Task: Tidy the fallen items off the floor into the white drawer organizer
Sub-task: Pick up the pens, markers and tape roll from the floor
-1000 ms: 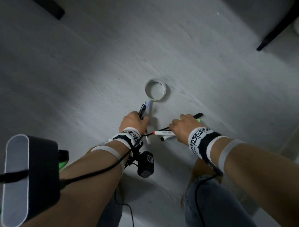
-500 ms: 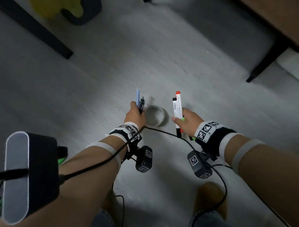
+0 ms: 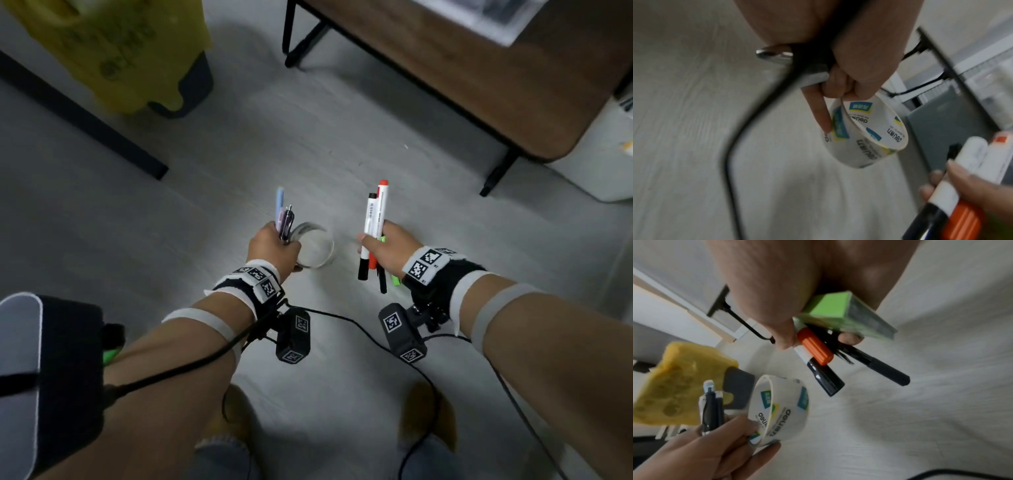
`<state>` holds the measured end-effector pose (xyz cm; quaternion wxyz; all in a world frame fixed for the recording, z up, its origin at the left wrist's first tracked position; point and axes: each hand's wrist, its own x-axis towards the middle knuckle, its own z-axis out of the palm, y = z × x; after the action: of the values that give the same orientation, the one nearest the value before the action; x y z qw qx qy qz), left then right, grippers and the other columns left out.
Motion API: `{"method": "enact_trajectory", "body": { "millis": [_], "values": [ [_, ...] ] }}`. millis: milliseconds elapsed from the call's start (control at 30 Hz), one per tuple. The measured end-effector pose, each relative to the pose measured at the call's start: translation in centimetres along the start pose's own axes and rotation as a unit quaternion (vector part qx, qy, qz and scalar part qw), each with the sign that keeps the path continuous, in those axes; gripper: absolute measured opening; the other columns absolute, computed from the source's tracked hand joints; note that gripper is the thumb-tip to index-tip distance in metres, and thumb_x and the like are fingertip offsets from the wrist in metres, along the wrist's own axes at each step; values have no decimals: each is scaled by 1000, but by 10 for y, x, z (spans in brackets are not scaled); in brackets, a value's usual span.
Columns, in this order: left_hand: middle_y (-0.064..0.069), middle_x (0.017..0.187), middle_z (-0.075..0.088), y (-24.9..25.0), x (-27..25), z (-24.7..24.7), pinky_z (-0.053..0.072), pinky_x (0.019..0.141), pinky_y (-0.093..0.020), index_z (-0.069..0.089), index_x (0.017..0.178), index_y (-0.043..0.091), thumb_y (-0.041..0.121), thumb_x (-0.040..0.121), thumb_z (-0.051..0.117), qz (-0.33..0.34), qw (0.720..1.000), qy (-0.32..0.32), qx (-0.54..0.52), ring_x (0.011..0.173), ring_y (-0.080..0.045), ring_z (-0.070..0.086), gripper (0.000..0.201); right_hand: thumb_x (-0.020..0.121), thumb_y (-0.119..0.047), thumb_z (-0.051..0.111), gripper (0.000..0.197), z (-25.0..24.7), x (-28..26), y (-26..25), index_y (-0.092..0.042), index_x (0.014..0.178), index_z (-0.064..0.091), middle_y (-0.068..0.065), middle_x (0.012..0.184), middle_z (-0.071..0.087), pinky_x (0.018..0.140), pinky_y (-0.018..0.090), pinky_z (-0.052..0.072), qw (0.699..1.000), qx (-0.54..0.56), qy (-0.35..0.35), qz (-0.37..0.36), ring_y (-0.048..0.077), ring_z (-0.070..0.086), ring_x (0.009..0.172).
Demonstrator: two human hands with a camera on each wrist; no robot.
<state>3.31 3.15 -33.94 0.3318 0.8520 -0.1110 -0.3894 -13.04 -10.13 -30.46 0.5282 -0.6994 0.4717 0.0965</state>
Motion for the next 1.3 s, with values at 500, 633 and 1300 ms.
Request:
{"method": "enact_trajectory", "body": {
  "millis": [500, 633, 1300],
  "values": [
    [-17, 91, 61, 333, -191, -101, 62, 62, -51, 56, 90, 10, 3, 79, 64, 45, 996, -27, -69, 75, -34, 69, 15, 99, -23, 50, 21, -256, -217, -185, -12, 82, 53, -2, 68, 58, 49, 14, 46, 993, 88, 74, 17, 14, 54, 58],
    [-12, 91, 63, 389, -203, -120, 62, 62, -49, 60, 101, 9, 2, 77, 66, 45, 997, -47, -52, 76, -33, 70, 26, 93, -35, 57, 22, -306, -226, -216, -13, 91, 55, 8, 85, 65, 74, 41, 56, 992, 65, 106, 16, 28, 65, 76],
    [15, 112, 65, 462, 77, -58, 62, 63, -43, 46, 135, 50, 3, 74, 78, 79, 963, -257, 28, 93, -25, 70, 82, 98, -22, 55, 19, -307, 9, -198, -7, 106, 62, 7, 87, 70, 57, 25, 45, 867, 349, 318, 157, 20, 61, 72]
  ]
}}
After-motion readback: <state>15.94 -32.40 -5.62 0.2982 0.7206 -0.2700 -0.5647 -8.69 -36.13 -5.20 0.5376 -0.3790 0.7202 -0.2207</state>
